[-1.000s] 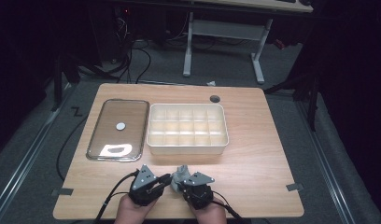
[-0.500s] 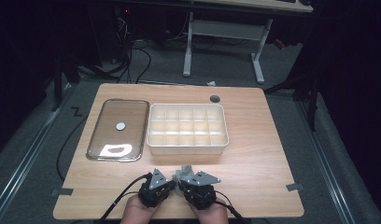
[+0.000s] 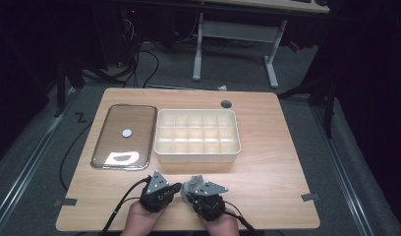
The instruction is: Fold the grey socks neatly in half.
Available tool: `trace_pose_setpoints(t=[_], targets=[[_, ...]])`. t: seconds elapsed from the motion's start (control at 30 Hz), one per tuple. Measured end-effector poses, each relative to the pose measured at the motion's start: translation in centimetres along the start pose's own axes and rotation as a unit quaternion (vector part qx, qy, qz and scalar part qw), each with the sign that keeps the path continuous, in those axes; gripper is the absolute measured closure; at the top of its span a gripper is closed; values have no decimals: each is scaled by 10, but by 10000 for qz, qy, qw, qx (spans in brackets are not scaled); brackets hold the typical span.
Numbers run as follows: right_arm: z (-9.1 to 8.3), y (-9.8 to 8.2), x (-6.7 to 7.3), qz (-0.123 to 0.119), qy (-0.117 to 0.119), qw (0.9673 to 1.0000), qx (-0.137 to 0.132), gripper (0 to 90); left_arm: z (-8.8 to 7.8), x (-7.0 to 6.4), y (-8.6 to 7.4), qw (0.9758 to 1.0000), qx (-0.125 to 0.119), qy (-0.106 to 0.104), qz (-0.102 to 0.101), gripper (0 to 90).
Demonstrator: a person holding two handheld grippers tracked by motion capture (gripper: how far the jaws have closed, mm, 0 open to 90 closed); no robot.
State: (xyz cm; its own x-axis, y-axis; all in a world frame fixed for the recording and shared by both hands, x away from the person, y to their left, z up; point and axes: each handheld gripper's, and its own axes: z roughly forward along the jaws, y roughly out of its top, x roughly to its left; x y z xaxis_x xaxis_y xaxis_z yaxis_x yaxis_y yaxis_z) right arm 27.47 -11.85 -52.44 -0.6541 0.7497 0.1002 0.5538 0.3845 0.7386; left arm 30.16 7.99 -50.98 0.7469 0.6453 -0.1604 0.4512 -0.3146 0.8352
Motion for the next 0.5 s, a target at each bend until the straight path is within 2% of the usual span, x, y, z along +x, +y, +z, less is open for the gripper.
trace_pose_setpoints(t=[0.07,0.1,0.13,0.27,0.4,0.47,0.5], targets=[[0,0,0,-27,-2,10000,-2,865,7,-8,9,9997,-4,-187,141,896],[0,0,0,-27,-2,10000,-2,865,7,-8,9,9997,-4,-187,141,899],[0,0,0,-29,6,10000,0,863,16,-10,10,9995,90,-235,178,900],[0,-1,0,-21,9,10000,-18,858,32,-4,4,9990,376,-220,131,900],[-2,-2,0,-18,23,10000,-4,834,34,-1,4,9989,377,-276,95,900],[-4,-1,0,-38,62,10000,23,805,35,1,3,9988,394,-259,151,900],[-16,2,0,-34,51,9995,-299,806,35,2,2,9988,391,-271,144,900]])
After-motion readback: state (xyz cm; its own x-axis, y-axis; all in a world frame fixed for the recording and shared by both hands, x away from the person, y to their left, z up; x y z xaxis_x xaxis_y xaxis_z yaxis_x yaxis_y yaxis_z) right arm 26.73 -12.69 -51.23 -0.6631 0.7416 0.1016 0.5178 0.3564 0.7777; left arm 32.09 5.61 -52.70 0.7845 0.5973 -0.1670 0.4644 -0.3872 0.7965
